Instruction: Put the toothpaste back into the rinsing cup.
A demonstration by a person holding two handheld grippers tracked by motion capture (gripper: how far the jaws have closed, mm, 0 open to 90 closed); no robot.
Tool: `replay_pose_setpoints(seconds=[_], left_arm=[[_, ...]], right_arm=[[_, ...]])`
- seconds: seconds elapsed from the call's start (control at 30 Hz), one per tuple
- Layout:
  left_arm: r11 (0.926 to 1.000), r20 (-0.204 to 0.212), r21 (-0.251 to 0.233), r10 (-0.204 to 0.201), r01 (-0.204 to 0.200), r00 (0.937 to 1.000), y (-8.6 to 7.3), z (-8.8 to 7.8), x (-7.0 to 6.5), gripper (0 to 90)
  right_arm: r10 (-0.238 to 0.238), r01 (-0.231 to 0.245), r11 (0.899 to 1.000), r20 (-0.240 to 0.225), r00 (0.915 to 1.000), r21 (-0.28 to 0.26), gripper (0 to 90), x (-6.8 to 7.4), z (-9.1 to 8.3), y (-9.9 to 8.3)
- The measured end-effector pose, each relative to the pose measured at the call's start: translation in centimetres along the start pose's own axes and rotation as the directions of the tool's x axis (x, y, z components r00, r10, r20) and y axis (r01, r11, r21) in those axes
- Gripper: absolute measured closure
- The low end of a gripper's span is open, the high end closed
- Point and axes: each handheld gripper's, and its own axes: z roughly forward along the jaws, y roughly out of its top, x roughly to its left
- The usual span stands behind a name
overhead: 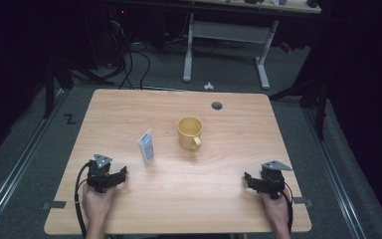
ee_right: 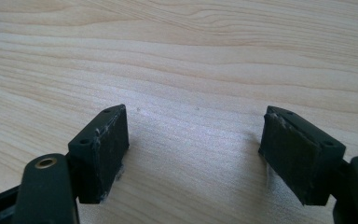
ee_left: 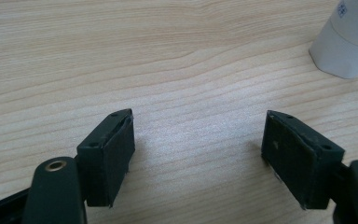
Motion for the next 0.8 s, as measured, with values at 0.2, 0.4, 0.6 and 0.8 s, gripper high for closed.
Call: replay_pose_setpoints(seconds=[0.2,0.4,0.6,0.8], left_arm=[[1.0000,0.005,0.000,0.003,-0.003,1.0000,0.01,0.01,-0.01,25.1],[1.0000,0.005,0.002,0.006,-0.006,1.0000,0.02,0.01,-0.04,24.8],[0.9999,0.015,0.006,0.015,-0.015,0.9998,0.05,0.04,-0.04,22.9],[0.9999,0.020,0.006,0.014,-0.014,0.9997,0.06,0.06,-0.01,21.8]], right_arm=[[0.001,-0.001,1.000,0.000,1.0000,0.000,23.4,0.02,-0.01,-0.01],[0.001,-0.001,1.000,0.000,1.0000,0.000,23.4,0.02,-0.01,-0.01],[-0.002,0.002,1.000,-0.001,1.0000,0.000,23.4,0.00,0.00,0.00],[-0.002,0.002,1.000,-0.002,1.0000,0.000,23.4,0.00,0.00,0.00]])
